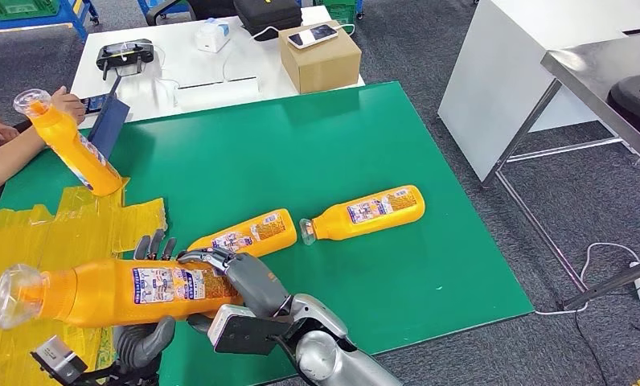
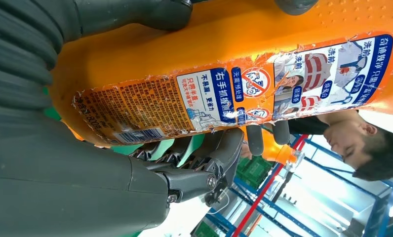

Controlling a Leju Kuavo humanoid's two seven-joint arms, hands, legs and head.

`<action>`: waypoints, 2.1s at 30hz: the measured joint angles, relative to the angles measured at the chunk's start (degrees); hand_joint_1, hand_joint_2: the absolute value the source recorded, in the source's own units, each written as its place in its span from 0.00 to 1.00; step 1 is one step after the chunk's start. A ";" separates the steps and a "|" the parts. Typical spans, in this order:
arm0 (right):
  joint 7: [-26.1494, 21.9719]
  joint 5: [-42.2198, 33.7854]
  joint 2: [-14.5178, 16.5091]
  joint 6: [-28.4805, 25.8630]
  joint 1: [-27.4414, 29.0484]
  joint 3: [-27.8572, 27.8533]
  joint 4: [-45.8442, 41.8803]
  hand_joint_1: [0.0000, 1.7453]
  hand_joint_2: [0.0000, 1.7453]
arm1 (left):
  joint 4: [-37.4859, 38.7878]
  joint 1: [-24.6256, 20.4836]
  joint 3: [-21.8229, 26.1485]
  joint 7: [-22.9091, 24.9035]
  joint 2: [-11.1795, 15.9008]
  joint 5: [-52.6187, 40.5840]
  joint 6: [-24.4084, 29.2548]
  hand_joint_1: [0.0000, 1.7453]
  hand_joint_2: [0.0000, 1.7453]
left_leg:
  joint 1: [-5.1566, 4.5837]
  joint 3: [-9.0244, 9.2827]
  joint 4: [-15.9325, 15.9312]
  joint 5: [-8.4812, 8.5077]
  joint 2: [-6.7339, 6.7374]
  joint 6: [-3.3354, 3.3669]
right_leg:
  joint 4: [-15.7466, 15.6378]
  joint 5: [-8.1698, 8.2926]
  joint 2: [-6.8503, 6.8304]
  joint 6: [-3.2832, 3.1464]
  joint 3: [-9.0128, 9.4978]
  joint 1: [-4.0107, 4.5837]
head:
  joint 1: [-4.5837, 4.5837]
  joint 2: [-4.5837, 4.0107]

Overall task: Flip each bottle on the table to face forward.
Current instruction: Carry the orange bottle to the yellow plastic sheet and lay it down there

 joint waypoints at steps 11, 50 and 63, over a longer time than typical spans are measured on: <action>0.00 0.00 0.03 0.00 0.00 0.00 0.03 1.00 1.00 | 0.00 0.00 0.02 -0.01 0.00 0.00 0.00 0.00 1.00 | 0.00 0.00 0.00 0.00 0.00 0.00 | 0.00 0.00 0.00 0.00 0.00 0.00 | 0.00 0.00; 5.08 4.42 -2.31 -2.62 -7.13 -3.27 5.42 0.00 0.00 | 3.27 -6.95 11.68 -1.95 4.74 -34.39 44.20 1.00 1.00 | 0.02 0.01 0.00 0.20 0.02 -0.08 | 0.03 0.10 0.01 -0.08 -0.02 0.05 | 0.03 0.00; 5.04 3.39 -3.62 -0.53 -13.64 -5.31 9.82 0.00 0.00 | 24.37 -18.78 22.97 16.08 16.21 -68.16 64.12 1.00 1.00 | 0.12 -0.05 0.00 0.35 0.03 -0.17 | 0.07 0.17 0.00 -0.21 -0.10 0.14 | 0.04 0.00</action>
